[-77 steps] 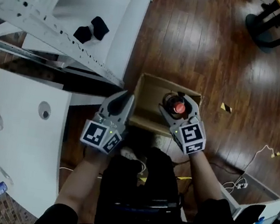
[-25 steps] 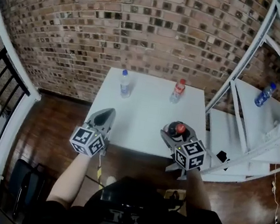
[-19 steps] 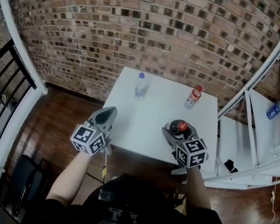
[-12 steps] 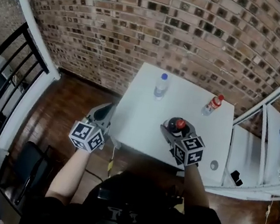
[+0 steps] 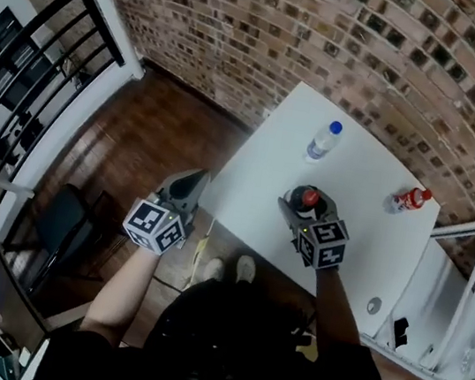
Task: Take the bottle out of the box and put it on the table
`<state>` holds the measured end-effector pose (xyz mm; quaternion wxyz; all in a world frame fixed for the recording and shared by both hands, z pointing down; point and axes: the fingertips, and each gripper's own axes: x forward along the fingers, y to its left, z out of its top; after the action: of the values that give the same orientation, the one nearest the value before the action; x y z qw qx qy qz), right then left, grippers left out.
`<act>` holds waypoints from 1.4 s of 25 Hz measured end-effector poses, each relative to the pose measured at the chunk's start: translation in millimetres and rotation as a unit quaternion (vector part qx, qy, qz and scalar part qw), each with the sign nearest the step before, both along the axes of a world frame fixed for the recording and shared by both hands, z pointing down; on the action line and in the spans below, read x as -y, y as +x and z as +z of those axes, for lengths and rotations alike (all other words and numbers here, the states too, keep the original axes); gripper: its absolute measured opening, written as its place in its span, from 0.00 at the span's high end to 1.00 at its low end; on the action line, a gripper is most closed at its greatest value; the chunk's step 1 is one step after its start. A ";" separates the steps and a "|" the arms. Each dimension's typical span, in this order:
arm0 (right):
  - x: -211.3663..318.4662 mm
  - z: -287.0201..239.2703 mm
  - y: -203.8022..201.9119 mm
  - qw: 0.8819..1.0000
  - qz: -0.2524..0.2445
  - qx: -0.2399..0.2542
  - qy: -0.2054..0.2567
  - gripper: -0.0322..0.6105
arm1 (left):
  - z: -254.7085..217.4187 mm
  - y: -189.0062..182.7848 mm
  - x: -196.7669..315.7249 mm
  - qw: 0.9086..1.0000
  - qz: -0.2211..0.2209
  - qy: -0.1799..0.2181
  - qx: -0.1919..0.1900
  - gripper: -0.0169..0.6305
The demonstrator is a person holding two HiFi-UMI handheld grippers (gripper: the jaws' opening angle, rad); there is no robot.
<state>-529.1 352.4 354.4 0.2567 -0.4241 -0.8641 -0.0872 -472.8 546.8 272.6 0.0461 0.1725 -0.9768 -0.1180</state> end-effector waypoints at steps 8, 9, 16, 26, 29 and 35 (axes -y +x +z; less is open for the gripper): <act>-17.7 72.3 -25.0 0.999 -0.015 -0.035 0.029 0.43 | 51.9 3.9 -12.8 0.998 -0.039 -0.001 -0.051 0.97; -19.7 78.0 -27.2 0.999 -0.015 -0.037 0.030 0.43 | 55.3 4.1 -14.6 0.998 -0.044 0.000 -0.054 0.97; -31.5 104.6 -36.4 0.999 -0.026 -0.036 0.032 0.43 | 70.4 18.9 -24.0 0.994 -0.070 -0.002 -0.081 0.97; -37.4 113.8 -39.6 0.999 -0.024 -0.039 0.005 0.43 | 84.1 32.5 -34.2 0.991 -0.088 -0.001 -0.100 0.97; -38.3 110.3 -39.6 0.999 -0.013 -0.038 -0.012 0.42 | 85.1 35.7 -36.3 0.991 -0.087 0.000 -0.100 0.97; -39.6 102.1 -38.4 0.999 0.000 -0.025 -0.022 0.34 | 81.0 42.4 -45.6 0.991 -0.089 0.005 -0.096 0.97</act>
<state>-567.5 392.0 456.5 0.2692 -0.4312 -0.8592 -0.0578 -430.4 592.4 353.5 0.1283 0.0726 -0.9787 -0.1428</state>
